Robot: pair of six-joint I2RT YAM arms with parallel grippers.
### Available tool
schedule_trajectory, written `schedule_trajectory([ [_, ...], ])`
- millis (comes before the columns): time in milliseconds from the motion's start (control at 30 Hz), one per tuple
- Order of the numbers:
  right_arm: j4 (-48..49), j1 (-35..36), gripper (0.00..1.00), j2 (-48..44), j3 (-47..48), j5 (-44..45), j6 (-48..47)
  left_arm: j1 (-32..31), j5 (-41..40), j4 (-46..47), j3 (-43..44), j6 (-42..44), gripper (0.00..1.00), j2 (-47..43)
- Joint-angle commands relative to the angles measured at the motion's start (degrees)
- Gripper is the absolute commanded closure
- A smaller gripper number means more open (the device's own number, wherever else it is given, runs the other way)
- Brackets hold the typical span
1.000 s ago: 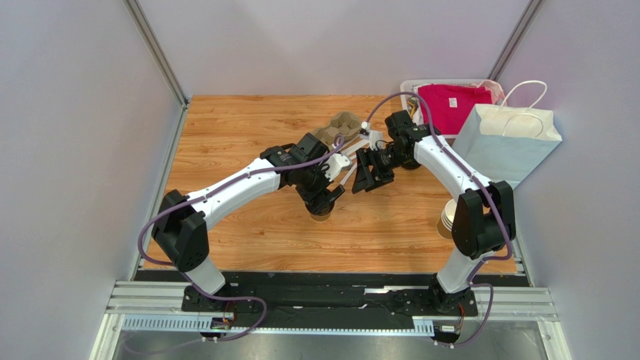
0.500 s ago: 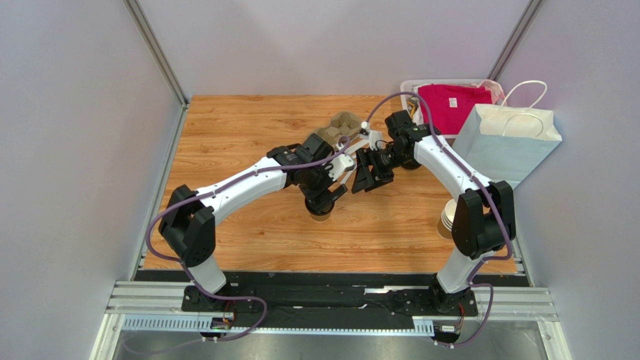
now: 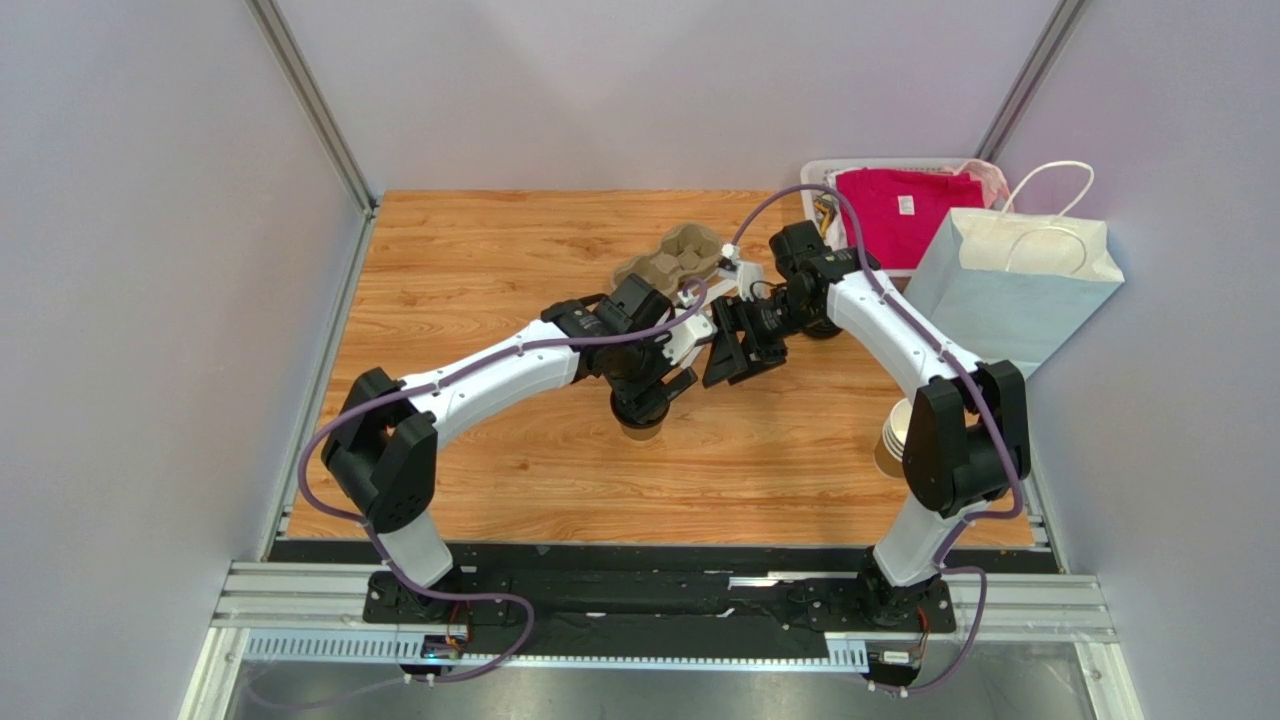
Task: Pack the takeout coffee
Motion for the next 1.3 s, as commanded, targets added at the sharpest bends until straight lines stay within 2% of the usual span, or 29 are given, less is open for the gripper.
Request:
schedule_trajectory([
  [0, 0.04, -0.33, 0.35, 0.53, 2.07, -1.09, -0.84, -0.38, -0.84, 1.14, -4.06, 1.25, 0.21, 1.05],
  [267, -0.32, -0.59, 0.35, 1.67, 2.77, -1.27, -0.84, -0.82, -1.71, 2.28, -8.80, 1.95, 0.26, 1.85],
  [400, -0.75, -0.77, 0.35, 2.46, 3.65, -1.35, -1.01, -0.39, -2.94, 0.18, -7.49, 2.83, 0.41, 0.89],
  [467, -1.11, -0.77, 0.35, 2.73, 4.61, -1.35, -1.01, 0.14, -3.29, -1.05, -6.35, 4.06, 0.45, -1.13],
  [567, -1.55, -0.95, 0.35, 2.99, 5.32, -1.53, -1.19, 3.12, -3.12, -3.77, -3.28, 5.81, 0.50, -2.80],
  [733, -1.63, -1.03, 0.35, 3.26, 5.50, -1.70, -1.19, 12.26, -4.17, -6.68, 4.01, 10.03, 0.52, -2.20],
  [1000, -1.46, -1.03, 0.35, 3.70, 5.32, -1.79, -1.36, 26.93, -4.00, -7.74, 20.01, 13.64, 0.53, 9.74],
  [1133, -1.55, -1.12, 0.35, 3.61, 5.23, -1.53, -1.37, 30.02, -2.42, -8.79, 28.18, 12.59, 0.53, 16.16],
  [1267, -1.55, -1.21, 0.35, 3.43, 5.06, -1.62, -1.45, 31.08, -0.49, -8.26, 29.51, 11.62, 0.52, 17.75],
])
